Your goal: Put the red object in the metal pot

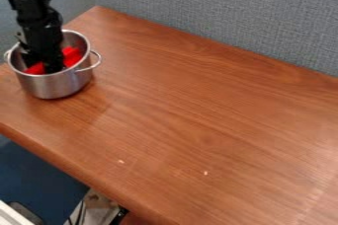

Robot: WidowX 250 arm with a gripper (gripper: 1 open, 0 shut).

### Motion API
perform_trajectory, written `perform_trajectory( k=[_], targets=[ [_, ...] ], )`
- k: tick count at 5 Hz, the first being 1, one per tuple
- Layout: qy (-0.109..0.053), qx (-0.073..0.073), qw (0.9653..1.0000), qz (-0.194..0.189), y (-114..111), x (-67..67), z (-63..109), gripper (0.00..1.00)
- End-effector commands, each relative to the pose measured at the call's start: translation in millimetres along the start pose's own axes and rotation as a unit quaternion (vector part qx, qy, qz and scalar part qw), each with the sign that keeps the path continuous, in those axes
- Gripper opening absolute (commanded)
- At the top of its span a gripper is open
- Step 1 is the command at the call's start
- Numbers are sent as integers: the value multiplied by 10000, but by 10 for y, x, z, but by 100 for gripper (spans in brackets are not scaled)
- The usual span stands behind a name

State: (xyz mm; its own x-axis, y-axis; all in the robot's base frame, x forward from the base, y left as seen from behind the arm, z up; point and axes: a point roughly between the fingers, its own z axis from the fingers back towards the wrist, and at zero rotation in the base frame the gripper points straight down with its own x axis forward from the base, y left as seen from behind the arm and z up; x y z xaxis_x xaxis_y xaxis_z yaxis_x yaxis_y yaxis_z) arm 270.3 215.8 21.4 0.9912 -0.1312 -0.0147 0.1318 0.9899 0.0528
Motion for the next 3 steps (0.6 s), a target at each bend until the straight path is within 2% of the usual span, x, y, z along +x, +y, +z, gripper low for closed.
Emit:
perform_trajectory(
  k=[1, 3],
  targets=[
    [-267, 190, 9980, -532, -98, 106, 252, 0],
    [-341, 229, 9990, -185, -196, 127, 407, 0]
  ],
)
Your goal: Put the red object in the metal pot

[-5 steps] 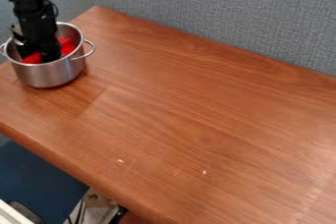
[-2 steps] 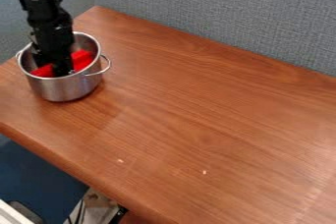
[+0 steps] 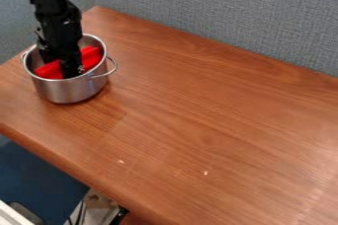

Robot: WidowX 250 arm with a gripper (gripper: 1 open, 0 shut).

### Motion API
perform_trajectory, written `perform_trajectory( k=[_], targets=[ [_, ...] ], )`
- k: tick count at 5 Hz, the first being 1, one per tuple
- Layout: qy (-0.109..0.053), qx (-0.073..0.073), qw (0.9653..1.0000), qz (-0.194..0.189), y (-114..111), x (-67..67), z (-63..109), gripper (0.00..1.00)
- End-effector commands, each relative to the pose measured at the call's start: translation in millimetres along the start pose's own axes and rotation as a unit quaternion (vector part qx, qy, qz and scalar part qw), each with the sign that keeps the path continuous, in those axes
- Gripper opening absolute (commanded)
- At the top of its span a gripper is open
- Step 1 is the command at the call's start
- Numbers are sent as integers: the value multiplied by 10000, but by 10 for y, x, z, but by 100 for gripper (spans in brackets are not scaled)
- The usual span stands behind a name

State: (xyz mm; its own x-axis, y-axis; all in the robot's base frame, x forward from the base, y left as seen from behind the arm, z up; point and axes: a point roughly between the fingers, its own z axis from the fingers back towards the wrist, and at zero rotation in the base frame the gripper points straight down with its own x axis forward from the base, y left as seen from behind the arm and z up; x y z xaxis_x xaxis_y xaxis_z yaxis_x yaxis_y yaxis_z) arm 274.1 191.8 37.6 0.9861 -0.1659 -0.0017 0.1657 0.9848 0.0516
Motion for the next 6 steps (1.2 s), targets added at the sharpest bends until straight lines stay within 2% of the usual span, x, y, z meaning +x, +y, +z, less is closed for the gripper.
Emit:
perform_trajectory(
  k=[1, 2, 3, 4, 5, 6],
  targets=[
    [-410, 426, 9982, -135, 109, 29, 294, 0],
    [-546, 619, 9963, -256, 195, -2, 343, 0],
    [-598, 827, 9944, -259, 102, -14, 423, 0],
    [-635, 1042, 9922, -262, 12, -13, 477, 100],
    [-680, 1248, 9895, -264, -81, -19, 573, 100],
    [-614, 1285, 9898, -54, -207, -22, 530, 100]
  ],
)
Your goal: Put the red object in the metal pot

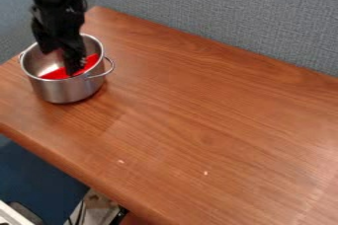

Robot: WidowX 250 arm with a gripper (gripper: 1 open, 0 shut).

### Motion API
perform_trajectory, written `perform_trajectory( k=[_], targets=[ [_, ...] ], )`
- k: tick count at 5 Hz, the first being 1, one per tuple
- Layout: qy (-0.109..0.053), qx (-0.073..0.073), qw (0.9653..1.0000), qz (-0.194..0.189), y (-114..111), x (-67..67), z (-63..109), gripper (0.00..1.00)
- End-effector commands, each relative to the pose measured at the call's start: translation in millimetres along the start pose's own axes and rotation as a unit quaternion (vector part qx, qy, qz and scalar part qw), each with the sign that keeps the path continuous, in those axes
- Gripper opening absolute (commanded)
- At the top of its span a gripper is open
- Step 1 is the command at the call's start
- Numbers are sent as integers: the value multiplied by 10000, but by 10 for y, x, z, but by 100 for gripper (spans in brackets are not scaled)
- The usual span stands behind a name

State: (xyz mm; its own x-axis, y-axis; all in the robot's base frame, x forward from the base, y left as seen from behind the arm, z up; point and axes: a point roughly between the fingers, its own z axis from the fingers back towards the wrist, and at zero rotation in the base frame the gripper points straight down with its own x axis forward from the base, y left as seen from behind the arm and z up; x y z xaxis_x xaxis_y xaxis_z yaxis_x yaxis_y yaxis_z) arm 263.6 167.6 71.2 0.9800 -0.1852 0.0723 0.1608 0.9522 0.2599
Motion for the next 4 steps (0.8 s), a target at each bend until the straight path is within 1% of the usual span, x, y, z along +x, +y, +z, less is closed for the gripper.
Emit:
perform_trajectory(
  k=[1, 3, 4],
  targets=[
    [-149, 261, 9993, 231, -46, 60, 129, 100],
    [-29, 257, 9996, 68, 119, 15, 106, 100],
    [167, 251, 9991, 286, 145, -7, 91, 100]
  ],
)
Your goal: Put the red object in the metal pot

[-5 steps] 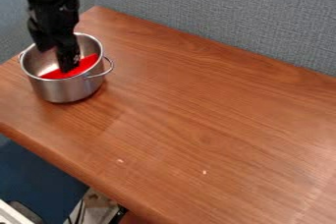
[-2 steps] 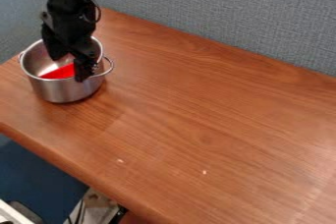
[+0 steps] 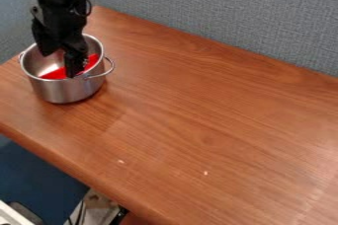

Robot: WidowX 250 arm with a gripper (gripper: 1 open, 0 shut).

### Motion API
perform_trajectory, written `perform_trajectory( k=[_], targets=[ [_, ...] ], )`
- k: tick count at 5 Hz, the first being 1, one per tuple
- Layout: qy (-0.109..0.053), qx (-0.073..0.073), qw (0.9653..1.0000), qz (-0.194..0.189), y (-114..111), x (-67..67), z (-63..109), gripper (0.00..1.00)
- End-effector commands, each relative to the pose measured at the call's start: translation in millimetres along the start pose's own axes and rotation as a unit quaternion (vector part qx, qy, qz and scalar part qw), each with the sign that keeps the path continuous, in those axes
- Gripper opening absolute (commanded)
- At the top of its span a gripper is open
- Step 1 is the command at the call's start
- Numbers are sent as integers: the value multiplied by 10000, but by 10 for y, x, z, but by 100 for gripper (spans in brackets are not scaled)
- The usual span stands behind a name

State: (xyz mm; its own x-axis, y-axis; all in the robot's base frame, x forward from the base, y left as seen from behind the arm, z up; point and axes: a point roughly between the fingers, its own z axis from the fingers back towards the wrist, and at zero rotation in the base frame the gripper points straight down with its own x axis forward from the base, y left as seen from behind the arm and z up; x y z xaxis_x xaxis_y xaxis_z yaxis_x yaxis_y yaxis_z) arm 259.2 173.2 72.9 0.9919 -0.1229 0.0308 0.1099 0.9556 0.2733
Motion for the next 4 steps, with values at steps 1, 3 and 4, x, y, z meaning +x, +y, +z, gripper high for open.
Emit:
perform_trajectory(
  k=[1, 3, 4],
  targets=[
    [75, 159, 9995, 247, 114, 15, 84, 100],
    [234, 90, 9912, 1301, 10, 219, 92, 100],
    [310, 43, 9828, 1820, -13, 318, 81, 100]
  ],
)
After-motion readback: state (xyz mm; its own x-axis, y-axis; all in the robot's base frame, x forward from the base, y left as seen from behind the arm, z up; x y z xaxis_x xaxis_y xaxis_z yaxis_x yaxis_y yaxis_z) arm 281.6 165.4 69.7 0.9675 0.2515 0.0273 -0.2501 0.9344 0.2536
